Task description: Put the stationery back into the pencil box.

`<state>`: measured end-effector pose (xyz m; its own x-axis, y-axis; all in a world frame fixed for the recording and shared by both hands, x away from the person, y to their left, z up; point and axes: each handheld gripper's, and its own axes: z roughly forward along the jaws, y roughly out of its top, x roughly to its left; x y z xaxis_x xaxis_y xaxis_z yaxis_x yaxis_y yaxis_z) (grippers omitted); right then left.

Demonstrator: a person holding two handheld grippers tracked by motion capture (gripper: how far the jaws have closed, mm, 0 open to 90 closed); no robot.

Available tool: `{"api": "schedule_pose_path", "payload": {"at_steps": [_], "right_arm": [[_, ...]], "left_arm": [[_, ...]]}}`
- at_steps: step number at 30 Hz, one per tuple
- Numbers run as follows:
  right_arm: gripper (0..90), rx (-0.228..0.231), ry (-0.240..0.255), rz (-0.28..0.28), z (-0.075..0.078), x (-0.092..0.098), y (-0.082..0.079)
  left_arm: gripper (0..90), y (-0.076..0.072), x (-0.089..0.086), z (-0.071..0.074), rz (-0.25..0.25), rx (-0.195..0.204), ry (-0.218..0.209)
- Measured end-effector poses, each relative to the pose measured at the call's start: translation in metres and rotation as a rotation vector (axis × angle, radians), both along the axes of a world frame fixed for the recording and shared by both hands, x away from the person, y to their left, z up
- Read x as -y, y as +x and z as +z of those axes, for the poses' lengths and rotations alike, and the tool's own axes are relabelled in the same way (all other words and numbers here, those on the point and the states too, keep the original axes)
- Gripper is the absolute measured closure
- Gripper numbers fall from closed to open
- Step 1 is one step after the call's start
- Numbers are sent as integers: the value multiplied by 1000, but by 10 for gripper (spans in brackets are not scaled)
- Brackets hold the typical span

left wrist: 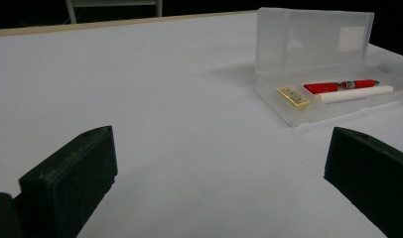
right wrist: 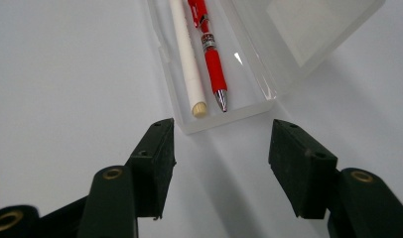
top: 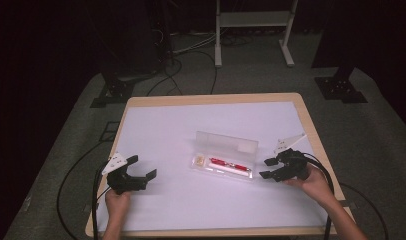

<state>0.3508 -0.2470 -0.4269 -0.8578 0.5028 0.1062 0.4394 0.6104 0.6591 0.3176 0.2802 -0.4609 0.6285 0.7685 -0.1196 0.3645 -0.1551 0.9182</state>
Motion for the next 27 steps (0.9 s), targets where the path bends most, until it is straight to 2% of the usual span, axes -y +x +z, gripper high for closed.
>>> {"api": "schedule_pose_path", "payload": {"at_steps": [27], "right_arm": [[417, -21, 19, -70, -12, 31, -16]], "left_arm": [[0, 0, 1, 0, 0, -3, 3]]}}
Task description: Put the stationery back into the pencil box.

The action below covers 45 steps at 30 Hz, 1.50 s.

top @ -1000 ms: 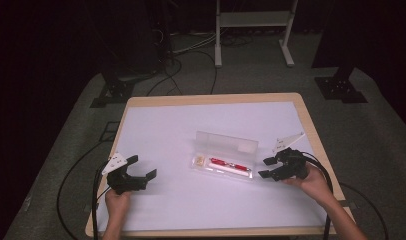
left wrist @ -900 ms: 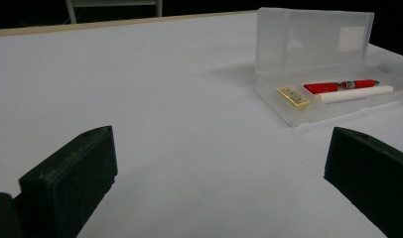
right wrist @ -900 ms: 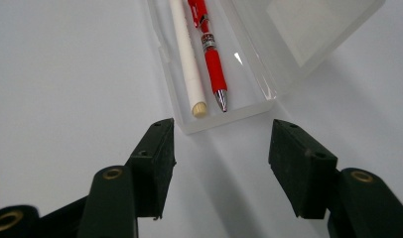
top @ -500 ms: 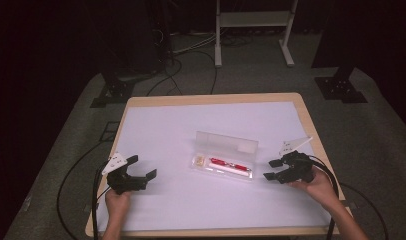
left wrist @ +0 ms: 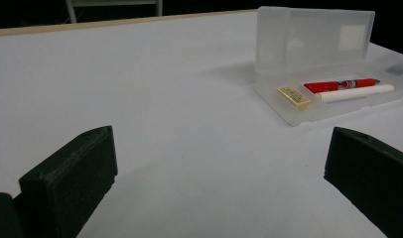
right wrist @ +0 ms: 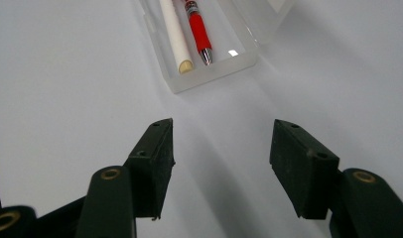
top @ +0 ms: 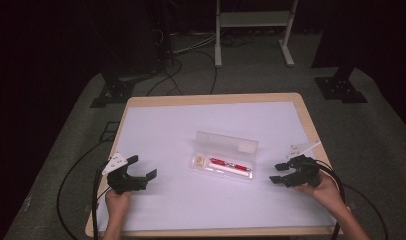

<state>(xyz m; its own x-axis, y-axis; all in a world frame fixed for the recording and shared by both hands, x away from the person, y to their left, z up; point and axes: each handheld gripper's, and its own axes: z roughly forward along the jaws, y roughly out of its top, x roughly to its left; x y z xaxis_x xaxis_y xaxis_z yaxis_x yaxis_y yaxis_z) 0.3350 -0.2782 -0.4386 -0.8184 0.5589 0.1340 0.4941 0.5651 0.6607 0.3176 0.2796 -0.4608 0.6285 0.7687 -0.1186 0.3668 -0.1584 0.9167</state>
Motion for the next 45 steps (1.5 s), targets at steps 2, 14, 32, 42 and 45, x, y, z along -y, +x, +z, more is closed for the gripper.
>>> {"api": "schedule_pose_path", "payload": {"at_steps": [2, 14, 32, 42, 45], "right_arm": [[417, 2, 4, -5, -1, 2, -2], [416, -12, 22, -40, -10, 16, -11], [412, -23, 34, -65, -16, 28, -25], [389, -22, 45, -78, -20, 32, -34], [366, 0, 57, -82, -19, 32, -38]], "left_arm": [[0, 0, 0, 0, 1, -2, 2], [0, 0, 0, 0, -1, 0, 7], [0, 0, 0, 0, 0, 1, 9], [0, 0, 1, 0, 6, -1, 11], [0, 0, 1, 0, 7, -3, 8]]}}
